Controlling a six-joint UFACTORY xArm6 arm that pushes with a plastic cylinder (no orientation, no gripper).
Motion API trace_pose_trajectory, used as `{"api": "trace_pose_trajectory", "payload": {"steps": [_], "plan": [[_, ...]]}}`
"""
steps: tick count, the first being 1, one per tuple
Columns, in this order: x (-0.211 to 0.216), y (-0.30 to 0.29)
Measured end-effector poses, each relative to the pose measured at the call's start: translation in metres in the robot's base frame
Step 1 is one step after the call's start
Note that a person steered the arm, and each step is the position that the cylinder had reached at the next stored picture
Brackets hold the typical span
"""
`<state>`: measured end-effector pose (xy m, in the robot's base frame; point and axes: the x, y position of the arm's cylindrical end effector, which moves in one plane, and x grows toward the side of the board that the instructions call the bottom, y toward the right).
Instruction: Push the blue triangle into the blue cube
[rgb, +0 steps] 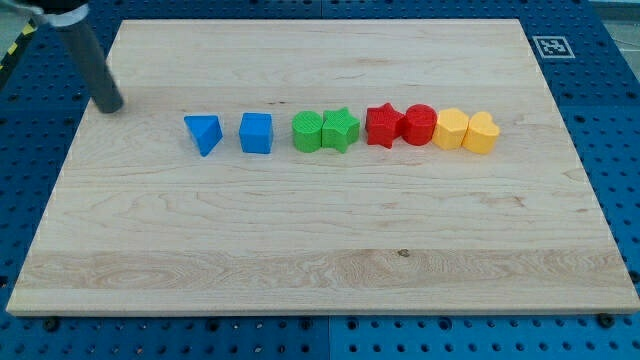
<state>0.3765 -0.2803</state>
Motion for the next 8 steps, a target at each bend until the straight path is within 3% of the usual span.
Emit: {"api": "trace_pose_trajectory", "payload": {"steps": [1,3,6,8], "plan": [[0.01,0.003],[0.01,0.063],[0.044,0.054],[0.046,0.11]]}}
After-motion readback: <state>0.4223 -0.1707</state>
